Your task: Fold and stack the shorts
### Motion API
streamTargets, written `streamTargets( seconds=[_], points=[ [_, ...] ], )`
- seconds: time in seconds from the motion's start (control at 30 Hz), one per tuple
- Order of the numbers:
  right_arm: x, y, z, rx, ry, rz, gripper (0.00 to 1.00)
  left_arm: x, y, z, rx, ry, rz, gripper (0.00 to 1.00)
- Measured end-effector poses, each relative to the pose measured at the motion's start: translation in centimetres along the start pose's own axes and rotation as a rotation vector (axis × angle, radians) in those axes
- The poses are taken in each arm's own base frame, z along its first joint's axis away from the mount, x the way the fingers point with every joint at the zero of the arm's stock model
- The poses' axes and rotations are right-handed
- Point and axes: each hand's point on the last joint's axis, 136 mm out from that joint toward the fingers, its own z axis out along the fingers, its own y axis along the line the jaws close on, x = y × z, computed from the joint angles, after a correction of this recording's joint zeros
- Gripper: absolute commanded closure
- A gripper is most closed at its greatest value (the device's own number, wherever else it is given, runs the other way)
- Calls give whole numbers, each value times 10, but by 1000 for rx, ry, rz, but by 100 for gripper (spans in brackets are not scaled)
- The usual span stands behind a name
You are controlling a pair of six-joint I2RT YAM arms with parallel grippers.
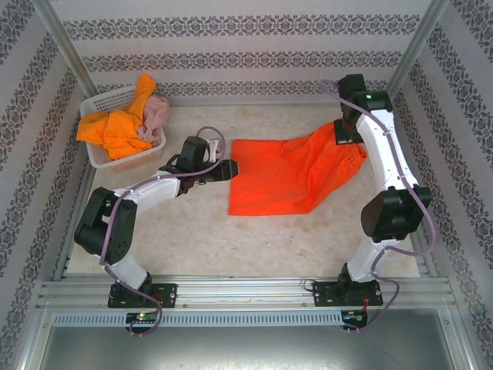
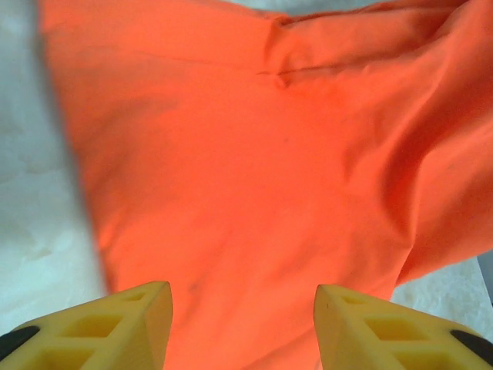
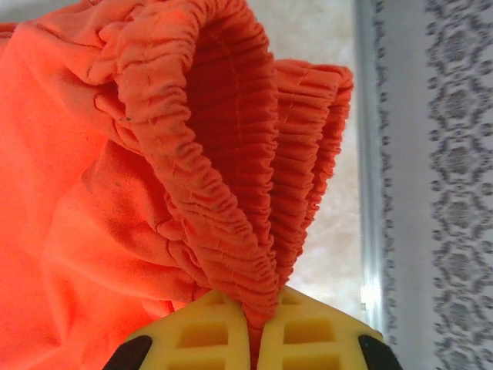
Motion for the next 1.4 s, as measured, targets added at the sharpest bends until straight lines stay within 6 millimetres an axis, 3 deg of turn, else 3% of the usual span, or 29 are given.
streamTargets(
  seconds=[0.1,0.23,0.43,0.8,0.97,1.07,1.2,1.3,1.4],
  points=[
    [-12,-8,-6,46,-1,-16,100,6,4,1,-5,9,-5,48],
    [-25,-2,-10,70,10,-50,100,6,4,2,1,5,-6,48],
    [-36,53,-19,38,5,-141,100,1,0,3,24,-16,-4,48],
    [-8,153,-15,-121,101,-178,99,7,5,4,21,-19,-24,48],
    [8,210,-12,-255,154,-179,73,11,11,5,9,-20,-39,46],
    [20,259,-13,-415,214,-171,41,11,16,3,4,-39,-66,31],
    [26,301,-27,-628,260,-142,28,3,19,-11,13,-94,-113,21],
    [27,301,-39,-749,263,-91,20,-14,13,-24,41,-154,-126,20],
    [28,274,-50,-840,237,16,11,-30,-2,-31,92,-175,-126,20]
  ],
)
